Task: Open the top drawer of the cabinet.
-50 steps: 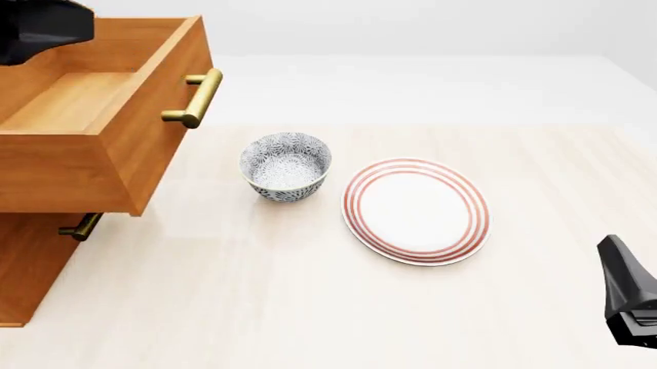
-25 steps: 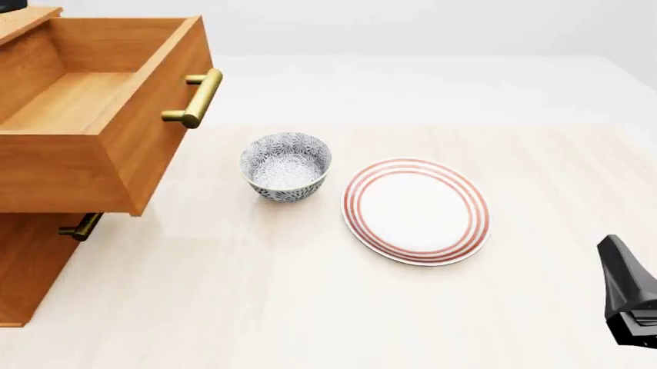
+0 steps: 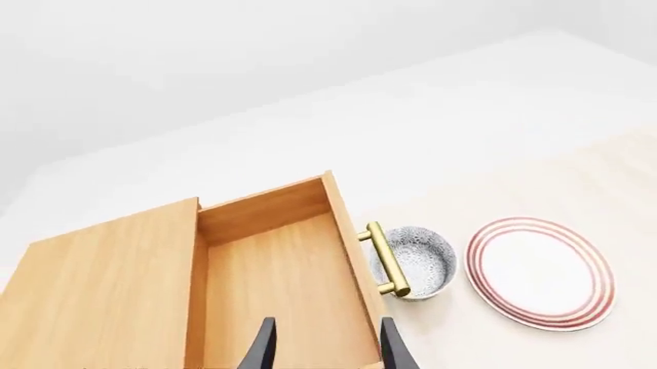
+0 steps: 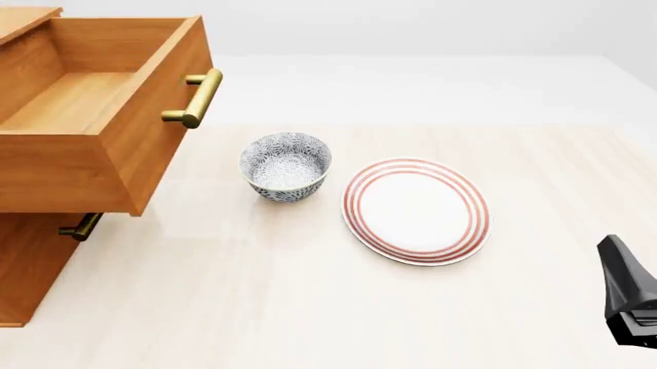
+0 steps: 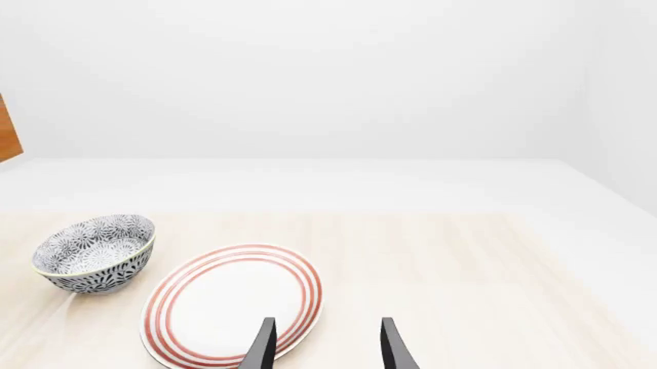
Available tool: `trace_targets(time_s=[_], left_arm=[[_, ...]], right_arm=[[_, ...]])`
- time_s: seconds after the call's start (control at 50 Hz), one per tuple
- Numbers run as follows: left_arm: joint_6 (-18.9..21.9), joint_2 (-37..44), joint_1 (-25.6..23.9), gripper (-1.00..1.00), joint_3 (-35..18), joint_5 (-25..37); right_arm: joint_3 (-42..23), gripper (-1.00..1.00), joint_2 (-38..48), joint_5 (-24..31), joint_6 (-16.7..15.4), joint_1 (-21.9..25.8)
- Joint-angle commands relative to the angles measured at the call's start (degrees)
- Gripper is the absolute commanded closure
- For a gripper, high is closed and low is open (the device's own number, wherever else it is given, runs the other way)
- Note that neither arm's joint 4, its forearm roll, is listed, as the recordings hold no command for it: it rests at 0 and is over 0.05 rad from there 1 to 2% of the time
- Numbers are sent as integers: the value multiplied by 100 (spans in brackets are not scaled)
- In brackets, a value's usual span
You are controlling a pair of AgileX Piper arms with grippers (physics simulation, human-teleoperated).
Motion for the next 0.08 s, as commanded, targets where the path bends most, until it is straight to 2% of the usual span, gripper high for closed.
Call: trace_targets(time_s=[0.02, 0.08], left_arm=[[2, -316, 143, -100, -81, 90], [4, -308, 119, -100, -76, 80]], right_arm=[[2, -100, -2, -1, 1, -1], [2, -100, -2, -1, 0, 0]])
